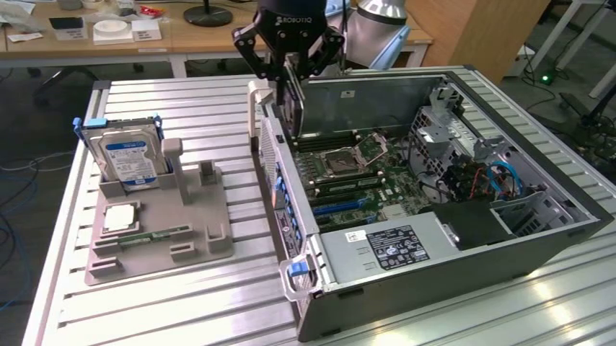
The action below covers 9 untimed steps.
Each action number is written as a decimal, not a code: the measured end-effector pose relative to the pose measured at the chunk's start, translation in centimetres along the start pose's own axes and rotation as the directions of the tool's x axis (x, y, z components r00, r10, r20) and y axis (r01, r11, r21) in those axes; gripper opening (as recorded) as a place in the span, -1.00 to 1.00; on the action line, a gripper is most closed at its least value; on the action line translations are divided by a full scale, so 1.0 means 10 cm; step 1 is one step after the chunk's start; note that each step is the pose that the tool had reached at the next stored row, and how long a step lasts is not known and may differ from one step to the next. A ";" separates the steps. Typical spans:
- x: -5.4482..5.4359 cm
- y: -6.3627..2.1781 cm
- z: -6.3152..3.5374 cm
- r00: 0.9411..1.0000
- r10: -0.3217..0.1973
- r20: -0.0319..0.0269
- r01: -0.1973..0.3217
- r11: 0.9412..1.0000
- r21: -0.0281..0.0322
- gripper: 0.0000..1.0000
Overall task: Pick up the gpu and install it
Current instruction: 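Pick up the gpu and move the gpu toward the slot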
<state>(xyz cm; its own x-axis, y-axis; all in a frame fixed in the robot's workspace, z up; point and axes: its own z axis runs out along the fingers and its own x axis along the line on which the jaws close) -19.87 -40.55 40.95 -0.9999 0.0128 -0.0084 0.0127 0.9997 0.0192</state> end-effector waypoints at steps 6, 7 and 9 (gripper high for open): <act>-0.03 0.000 0.001 1.000 0.000 0.000 0.000 1.000 0.000 -0.44; -0.04 0.001 0.001 1.000 0.000 0.000 0.000 1.000 0.000 -0.44; -0.05 0.000 0.001 1.000 0.000 0.000 0.000 1.000 0.000 -0.44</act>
<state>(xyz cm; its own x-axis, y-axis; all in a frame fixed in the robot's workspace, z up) -19.41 -40.56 40.94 -0.9999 0.0128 -0.0084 0.0126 0.9997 0.0192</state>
